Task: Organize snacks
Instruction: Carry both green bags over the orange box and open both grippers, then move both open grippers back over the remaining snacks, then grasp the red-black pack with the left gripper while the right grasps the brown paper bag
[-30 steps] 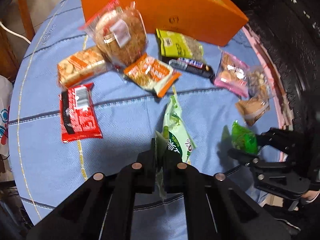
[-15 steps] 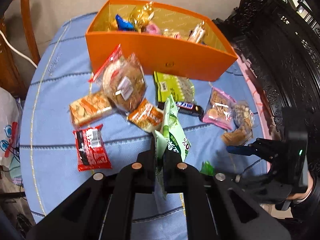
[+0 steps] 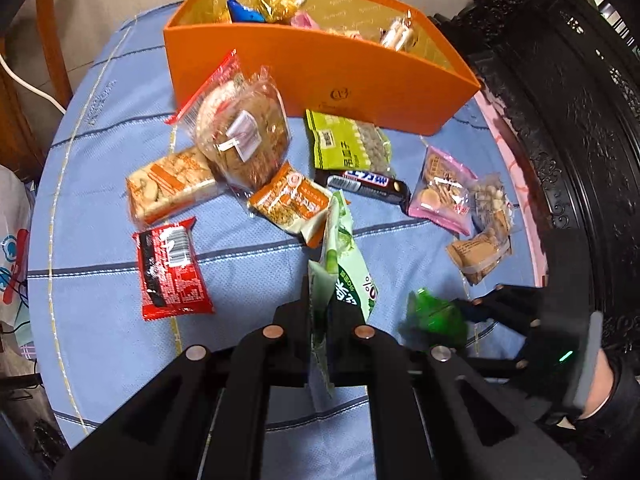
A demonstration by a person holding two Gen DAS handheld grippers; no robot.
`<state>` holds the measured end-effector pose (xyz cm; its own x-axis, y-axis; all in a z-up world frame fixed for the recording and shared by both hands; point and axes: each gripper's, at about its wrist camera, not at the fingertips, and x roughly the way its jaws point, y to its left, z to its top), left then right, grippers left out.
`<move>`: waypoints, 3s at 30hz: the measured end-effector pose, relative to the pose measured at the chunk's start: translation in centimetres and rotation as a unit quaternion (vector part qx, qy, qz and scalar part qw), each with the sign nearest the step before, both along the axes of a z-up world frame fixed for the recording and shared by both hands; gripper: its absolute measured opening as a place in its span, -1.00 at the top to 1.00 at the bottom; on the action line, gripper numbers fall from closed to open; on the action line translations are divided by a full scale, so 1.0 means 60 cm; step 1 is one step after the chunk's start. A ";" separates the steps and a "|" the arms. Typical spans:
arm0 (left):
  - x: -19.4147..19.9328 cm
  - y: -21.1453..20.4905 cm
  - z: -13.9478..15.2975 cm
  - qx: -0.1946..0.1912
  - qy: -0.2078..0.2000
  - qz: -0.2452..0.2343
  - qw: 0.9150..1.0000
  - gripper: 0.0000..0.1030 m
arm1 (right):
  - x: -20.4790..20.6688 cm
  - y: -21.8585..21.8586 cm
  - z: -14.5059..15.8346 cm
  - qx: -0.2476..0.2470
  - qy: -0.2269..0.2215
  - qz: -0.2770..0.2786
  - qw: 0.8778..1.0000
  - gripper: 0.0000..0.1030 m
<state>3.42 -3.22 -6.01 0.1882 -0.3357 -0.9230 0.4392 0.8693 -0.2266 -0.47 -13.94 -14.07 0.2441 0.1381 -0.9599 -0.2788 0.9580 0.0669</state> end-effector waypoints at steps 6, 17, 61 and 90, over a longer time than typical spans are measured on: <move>0.010 -0.014 0.067 -0.022 -0.045 -0.025 0.998 0.91 | 0.031 -0.035 0.079 0.020 -0.058 -0.022 0.998 0.39; 0.178 -0.095 0.179 -0.053 -0.124 -0.018 0.991 0.91 | 0.237 -0.125 0.266 0.032 -0.207 -0.079 0.975 0.39; 0.073 0.117 -0.126 0.135 0.046 0.156 0.977 -0.79 | 0.018 -0.096 0.019 0.111 0.008 -0.196 0.974 -0.92; 0.053 0.127 -0.148 0.120 0.056 0.116 0.984 0.22 | -0.005 -0.252 -0.037 0.086 -0.019 -0.363 0.927 -0.92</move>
